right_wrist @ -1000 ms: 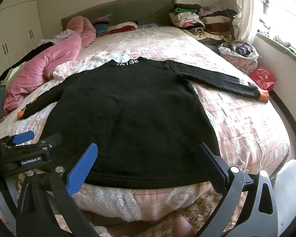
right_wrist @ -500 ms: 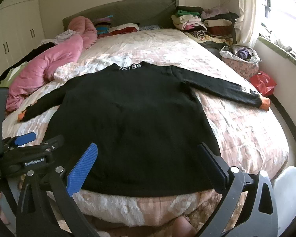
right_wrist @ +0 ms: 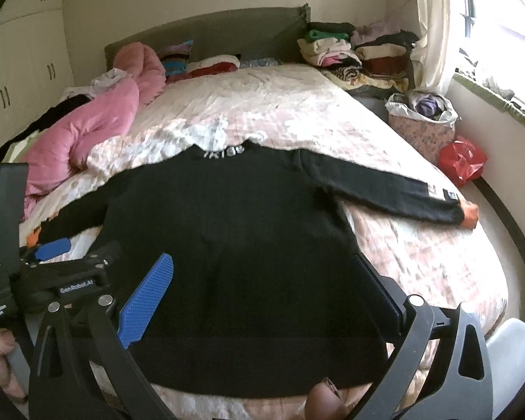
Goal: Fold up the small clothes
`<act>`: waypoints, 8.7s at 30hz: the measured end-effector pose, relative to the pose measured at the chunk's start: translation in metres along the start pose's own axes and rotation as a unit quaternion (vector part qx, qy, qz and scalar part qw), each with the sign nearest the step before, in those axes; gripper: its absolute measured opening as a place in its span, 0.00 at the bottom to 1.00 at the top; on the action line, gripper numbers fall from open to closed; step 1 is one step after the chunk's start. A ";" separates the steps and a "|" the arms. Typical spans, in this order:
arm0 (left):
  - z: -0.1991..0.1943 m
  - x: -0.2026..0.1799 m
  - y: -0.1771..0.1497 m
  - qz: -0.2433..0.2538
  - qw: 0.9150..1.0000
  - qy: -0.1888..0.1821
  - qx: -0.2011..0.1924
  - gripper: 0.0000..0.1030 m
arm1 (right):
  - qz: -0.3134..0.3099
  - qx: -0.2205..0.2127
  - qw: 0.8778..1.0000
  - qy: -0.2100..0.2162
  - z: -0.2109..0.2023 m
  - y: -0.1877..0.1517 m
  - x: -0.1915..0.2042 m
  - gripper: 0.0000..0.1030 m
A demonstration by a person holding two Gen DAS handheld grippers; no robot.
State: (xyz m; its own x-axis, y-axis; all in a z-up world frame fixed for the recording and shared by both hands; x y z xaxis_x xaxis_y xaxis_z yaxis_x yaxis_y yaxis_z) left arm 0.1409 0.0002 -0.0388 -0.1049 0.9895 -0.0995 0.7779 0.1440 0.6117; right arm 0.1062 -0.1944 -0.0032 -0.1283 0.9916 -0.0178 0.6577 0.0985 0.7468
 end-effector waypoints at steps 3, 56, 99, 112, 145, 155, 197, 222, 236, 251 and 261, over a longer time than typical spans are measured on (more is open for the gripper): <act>0.003 -0.003 0.013 0.000 1.000 -0.003 0.000 0.91 | 0.003 -0.006 1.000 0.001 0.002 0.014 -0.003 0.96; 0.087 -0.104 0.130 0.044 0.998 -0.034 0.017 0.91 | 0.286 0.040 0.948 -0.132 0.110 0.040 -0.261 0.96; 0.135 -0.159 0.121 0.077 0.995 -0.048 0.051 0.91 | 0.441 0.002 0.892 -0.102 0.154 -0.026 -0.369 0.15; 0.072 -0.142 0.138 0.070 0.996 -0.058 0.010 0.91 | 0.349 -0.067 0.934 -0.034 0.086 0.063 -0.301 0.12; 0.032 -0.040 0.161 -0.033 0.991 -0.131 0.022 0.91 | 0.184 -0.103 0.976 0.058 0.053 0.172 -0.096 0.12; 0.042 0.001 0.158 -0.067 0.986 -0.149 0.039 0.91 | 0.149 -0.082 0.982 0.084 0.077 0.176 -0.034 0.12; 0.104 0.077 0.122 -0.136 0.979 -0.128 0.084 0.91 | 0.081 0.030 0.974 0.210 0.160 0.103 0.101 0.42; 0.117 0.030 0.096 -0.088 0.972 -0.188 0.108 0.06 | 0.101 0.072 0.986 0.111 0.176 0.044 -0.006 0.42; 0.111 0.057 0.095 -0.038 0.993 -0.086 0.071 0.20 | 0.095 0.072 0.989 0.085 0.183 0.052 -0.016 0.42; 0.119 0.004 0.054 0.028 0.990 -0.097 0.100 0.27 | 0.052 0.107 0.988 0.098 0.198 0.042 0.014 0.45; 0.133 0.012 0.038 0.026 0.989 -0.087 0.117 0.28 | 0.060 0.160 0.983 0.069 0.227 0.024 0.004 0.65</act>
State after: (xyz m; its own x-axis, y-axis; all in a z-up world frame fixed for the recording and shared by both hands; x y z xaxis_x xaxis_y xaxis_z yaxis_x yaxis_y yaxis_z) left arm 0.2523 0.0157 -0.1212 0.0318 0.9751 -0.2194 0.9036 0.0657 0.4233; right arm 0.2899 -0.1688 -0.1360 -0.1213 0.9789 0.1642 0.8711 0.0257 0.4904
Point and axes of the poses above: each gripper's, at about its wrist camera, not at the fingertips, and z roughly the way its jaws point, x to its left, y to its top, the point moved 10 cm from there along z, roughly the way its jaws point, and after that the axes turned 6 degrees about -z, right-handed, at the moved point
